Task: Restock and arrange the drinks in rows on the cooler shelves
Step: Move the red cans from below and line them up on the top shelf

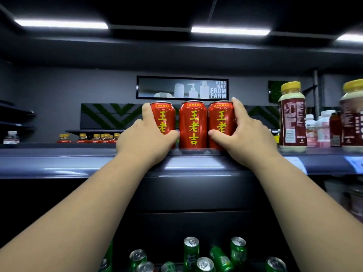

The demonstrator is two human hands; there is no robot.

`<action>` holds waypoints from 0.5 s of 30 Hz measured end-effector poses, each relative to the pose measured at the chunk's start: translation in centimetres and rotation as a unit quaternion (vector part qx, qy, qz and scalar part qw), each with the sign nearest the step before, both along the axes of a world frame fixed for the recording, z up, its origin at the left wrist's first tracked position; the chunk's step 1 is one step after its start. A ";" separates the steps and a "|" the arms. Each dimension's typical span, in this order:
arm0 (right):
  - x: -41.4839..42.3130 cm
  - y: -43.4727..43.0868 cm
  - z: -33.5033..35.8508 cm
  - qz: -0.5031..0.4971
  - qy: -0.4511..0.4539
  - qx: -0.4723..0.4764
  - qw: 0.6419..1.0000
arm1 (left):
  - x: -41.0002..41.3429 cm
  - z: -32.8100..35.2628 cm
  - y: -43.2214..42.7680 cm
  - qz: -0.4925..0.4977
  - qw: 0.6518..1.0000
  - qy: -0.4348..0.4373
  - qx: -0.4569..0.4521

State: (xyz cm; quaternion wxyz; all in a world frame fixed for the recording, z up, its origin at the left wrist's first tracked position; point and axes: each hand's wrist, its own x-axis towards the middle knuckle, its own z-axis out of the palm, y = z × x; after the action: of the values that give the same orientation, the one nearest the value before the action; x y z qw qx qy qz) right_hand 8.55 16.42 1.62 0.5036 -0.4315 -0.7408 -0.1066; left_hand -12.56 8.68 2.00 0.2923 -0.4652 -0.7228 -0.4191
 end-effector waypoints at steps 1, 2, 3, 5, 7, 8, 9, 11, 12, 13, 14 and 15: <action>0.0 0.0 0.0 -0.005 -0.002 0.004 1.000 | 0.0 0.0 0.1 0.005 1.000 0.006 -0.004; 0.0 0.0 0.0 -0.006 -0.002 0.005 1.000 | 0.0 -0.1 0.1 0.004 1.000 0.009 -0.004; 0.1 0.0 0.0 -0.004 -0.001 0.005 1.000 | 0.0 0.0 0.0 -0.003 1.000 0.011 0.000; 0.2 -0.1 0.0 0.009 0.004 0.003 1.000 | -0.1 -0.1 -0.1 -0.029 0.999 0.016 0.005; 0.4 -0.2 0.0 0.022 0.011 0.002 1.000 | -0.2 -0.1 -0.3 -0.059 0.998 0.020 0.009; 0.4 -0.3 0.0 0.027 0.015 0.001 1.000 | -0.2 -0.1 -0.4 -0.070 0.997 0.019 0.013; 0.4 -0.3 0.0 0.032 0.018 0.001 0.999 | -0.2 -0.2 -0.6 -0.078 0.997 0.017 0.016; 0.4 -0.2 0.0 0.040 0.021 0.000 0.999 | -0.1 -0.2 -0.8 -0.087 0.996 0.012 0.022; 0.4 -0.1 0.0 0.043 0.021 0.000 0.999 | 0.0 -0.2 -0.9 -0.090 0.996 0.008 0.026; 0.4 0.0 0.0 0.044 0.020 -0.001 0.999 | 0.1 -0.2 -1.0 -0.091 0.995 0.005 0.029; 0.4 0.1 0.0 0.045 0.019 -0.003 0.999 | 0.2 -0.3 -1.1 -0.090 0.996 0.003 0.029; 0.5 0.2 0.0 0.045 0.018 -0.004 0.999 | 0.3 -0.3 -1.1 -0.086 0.996 0.001 0.027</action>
State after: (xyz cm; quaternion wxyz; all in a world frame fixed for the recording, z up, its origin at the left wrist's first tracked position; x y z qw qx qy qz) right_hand 9.01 16.58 1.62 0.5195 -0.4021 -0.7504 -0.0728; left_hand -12.24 7.59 1.71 0.2690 -0.5179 -0.6682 -0.4615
